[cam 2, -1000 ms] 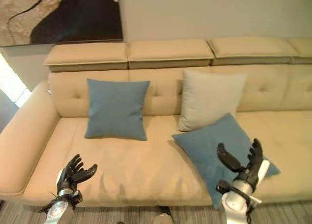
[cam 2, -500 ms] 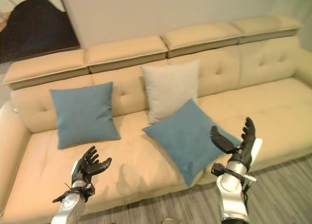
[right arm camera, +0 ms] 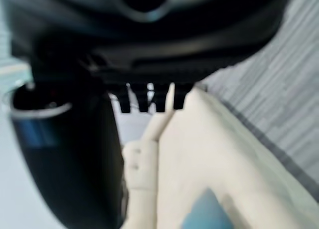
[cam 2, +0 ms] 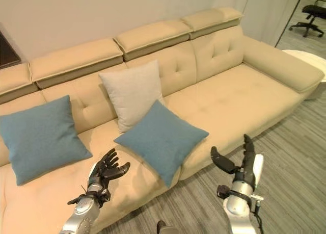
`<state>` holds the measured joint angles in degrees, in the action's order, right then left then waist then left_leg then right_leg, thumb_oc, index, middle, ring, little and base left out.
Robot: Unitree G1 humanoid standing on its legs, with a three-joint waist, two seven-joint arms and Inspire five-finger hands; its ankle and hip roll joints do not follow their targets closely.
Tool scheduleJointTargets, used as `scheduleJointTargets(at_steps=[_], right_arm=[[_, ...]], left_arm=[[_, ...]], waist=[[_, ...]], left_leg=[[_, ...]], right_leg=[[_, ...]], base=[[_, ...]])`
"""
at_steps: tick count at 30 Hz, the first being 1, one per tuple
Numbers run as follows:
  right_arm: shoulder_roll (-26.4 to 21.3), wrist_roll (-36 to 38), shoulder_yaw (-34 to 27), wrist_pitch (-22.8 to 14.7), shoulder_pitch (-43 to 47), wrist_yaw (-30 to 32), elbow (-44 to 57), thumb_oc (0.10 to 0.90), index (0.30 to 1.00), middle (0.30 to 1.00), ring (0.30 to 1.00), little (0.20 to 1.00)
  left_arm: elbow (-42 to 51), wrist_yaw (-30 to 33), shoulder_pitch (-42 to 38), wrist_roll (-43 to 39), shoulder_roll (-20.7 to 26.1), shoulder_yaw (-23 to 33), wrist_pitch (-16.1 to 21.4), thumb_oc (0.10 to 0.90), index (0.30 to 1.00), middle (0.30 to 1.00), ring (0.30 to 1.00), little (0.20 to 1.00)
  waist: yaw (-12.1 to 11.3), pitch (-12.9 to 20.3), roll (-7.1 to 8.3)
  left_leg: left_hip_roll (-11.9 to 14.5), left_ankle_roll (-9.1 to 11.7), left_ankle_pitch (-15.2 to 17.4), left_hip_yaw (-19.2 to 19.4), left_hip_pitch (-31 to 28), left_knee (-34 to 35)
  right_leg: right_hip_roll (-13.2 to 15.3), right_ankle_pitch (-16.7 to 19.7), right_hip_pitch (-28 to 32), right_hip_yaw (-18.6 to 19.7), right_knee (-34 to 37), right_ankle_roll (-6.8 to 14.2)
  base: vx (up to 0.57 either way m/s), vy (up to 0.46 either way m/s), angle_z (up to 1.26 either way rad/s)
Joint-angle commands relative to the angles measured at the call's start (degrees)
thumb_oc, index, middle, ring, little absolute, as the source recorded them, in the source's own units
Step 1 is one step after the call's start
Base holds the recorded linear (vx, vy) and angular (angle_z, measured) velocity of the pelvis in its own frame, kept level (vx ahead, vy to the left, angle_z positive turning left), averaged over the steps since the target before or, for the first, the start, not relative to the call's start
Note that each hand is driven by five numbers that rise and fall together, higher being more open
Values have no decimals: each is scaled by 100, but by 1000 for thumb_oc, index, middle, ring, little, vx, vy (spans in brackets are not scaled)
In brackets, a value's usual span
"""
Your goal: Pick up all the scattered cushions and arrange them neatly on the sofa.
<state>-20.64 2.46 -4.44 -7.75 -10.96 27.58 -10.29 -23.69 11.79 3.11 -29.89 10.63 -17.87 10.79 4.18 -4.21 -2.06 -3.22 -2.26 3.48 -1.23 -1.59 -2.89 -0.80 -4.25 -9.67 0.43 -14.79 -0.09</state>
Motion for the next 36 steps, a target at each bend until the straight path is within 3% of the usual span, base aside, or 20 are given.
scheduleJointTargets(at_steps=[1,3,7,8,9,11,12,15,18,21,22,24,25,27,29,30,32,33,35,36], right_arm=[[-108,-51,-279,-461,382,-13,547,800,900,900,900,900],[-74,-60,-181,-449,427,-110,510,800,900,900,900,900],[14,-59,6,-394,572,-176,410,800,900,900,900,900],[29,-41,14,-391,583,-195,403,800,900,900,900,900],[35,-17,28,-390,632,-230,386,800,900,900,900,900],[35,-16,27,-390,634,-231,385,800,900,900,900,900],[60,-18,53,-360,605,-284,432,800,900,900,900,900],[45,-48,65,-317,530,-353,522,800,900,900,900,900],[-17,-118,135,-242,493,-491,495,800,900,900,900,900],[-52,-78,206,-189,455,-576,526,800,900,900,900,900],[-98,-60,272,-172,450,-650,498,800,900,900,900,900],[-118,-59,283,-178,458,-647,486,800,900,900,900,900],[-134,-8,249,-202,427,-579,498,800,900,900,900,900],[-170,9,215,-199,426,-523,519,800,900,900,900,900],[-254,-15,198,-200,444,-398,581,800,900,900,900,900],[-279,-41,230,-161,477,-411,593,800,900,900,900,900],[-322,-115,237,-82,548,-468,620,800,900,900,900,900],[-322,-115,238,-82,546,-468,619,800,900,900,900,900],[-284,-121,246,-61,605,-395,612,800,900,900,900,900],[-276,-113,284,-25,704,-344,588,800,900,900,900,900]], left_arm=[[523,-34,-324,140,262,65,290,800,900,900,900,900],[550,-21,-328,150,289,94,259,800,900,900,900,900],[562,45,-388,145,350,144,192,800,900,900,900,900],[553,28,-404,148,363,146,186,800,900,900,900,900],[530,-5,-451,205,417,142,181,800,900,900,900,900],[527,-6,-453,206,415,143,182,800,900,900,900,900],[560,-39,-505,287,464,110,193,800,900,900,900,900],[595,-9,-525,268,491,165,201,800,900,900,900,900],[564,-23,-439,117,440,222,209,800,900,900,900,900],[496,-87,-377,-233,363,265,204,800,900,900,900,900],[477,-191,-351,-576,308,329,215,800,900,900,900,900],[503,-216,-345,-676,290,359,221,800,900,900,900,900],[606,-137,-345,-748,263,395,193,800,900,900,900,900],[633,-79,-361,-769,220,404,173,800,900,900,900,900],[658,-19,-344,-881,142,428,167,800,900,900,900,900],[691,-60,-293,-1023,116,464,162,800,900,900,900,900],[705,-88,-167,-1049,83,469,117,800,900,900,900,900],[708,-87,-162,-1048,83,468,116,800,900,900,900,900],[768,-39,-94,-1050,94,483,98,800,900,900,900,900],[788,-12,-49,-1019,127,523,71,800,900,900,900,900]], waist=[[26,135,66],[28,82,24],[-89,-1,-50],[-95,1,-53],[-90,-2,-91],[-95,-9,-92],[-65,-35,-116],[-70,-23,-45],[-149,77,64],[-130,115,56],[-112,121,11],[-113,105,-17],[-155,-6,-4],[-147,-77,24],[-152,-152,117],[-194,-142,119],[-364,-96,117],[-363,-96,124],[-417,-37,32],[-523,-17,-8]], left_leg=[[-176,101,272,110,47,-232],[-73,86,193,189,11,-58],[202,121,79,431,-25,99],[235,128,76,443,-39,121],[347,169,85,471,-56,125],[348,169,93,475,-64,122],[479,252,157,451,-55,36],[589,362,224,492,-48,-132],[765,492,202,671,-83,-245],[1048,638,-1,746,-117,-263],[1319,737,-178,773,-123,-360],[1441,767,-273,747,-71,-495],[1704,807,-817,653,260,-1103],[1779,770,-997,640,520,-1447],[1737,658,-954,920,741,-1764],[1482,605,-764,903,751,-1713],[488,414,-204,796,1100,-1308],[475,405,-203,800,1081,-1289],[376,351,-395,1421,1081,-541],[327,434,-716,1739,1361,-338]], right_leg=[[-108,-5,560,39,344,525],[-65,0,409,-86,-14,614],[478,133,298,-747,-278,753],[559,164,292,-747,-250,763],[835,322,239,-676,-162,819],[834,317,245,-671,-165,821],[1270,648,248,-481,28,921],[1607,916,460,-352,350,1050],[1616,773,731,-438,765,1144],[1348,631,652,-337,746,1126],[1066,338,671,-360,783,971],[948,240,741,-422,843,882],[734,144,933,-500,939,683],[682,164,977,-573,967,600],[663,179,1073,-675,1068,499],[642,171,1073,-641,1102,506],[543,174,1139,-587,1261,535],[555,169,1152,-587,1267,543],[409,107,1301,-766,1370,569],[263,29,1485,-835,1423,539]], base=[[-51,4,-6],[-80,-30,-3],[-82,-101,-35],[-43,-232,-54],[-18,-178,-29],[-9,-197,-41],[-8,-343,-30],[-12,-302,-12],[10,-409,-12],[40,-395,-47],[48,-276,-18],[25,-378,-41],[-10,-375,-51],[-43,-311,-9],[6,-289,17],[86,-203,32],[131,-161,17],[134,-117,-3],[177,-75,34],[278,-53,55]])
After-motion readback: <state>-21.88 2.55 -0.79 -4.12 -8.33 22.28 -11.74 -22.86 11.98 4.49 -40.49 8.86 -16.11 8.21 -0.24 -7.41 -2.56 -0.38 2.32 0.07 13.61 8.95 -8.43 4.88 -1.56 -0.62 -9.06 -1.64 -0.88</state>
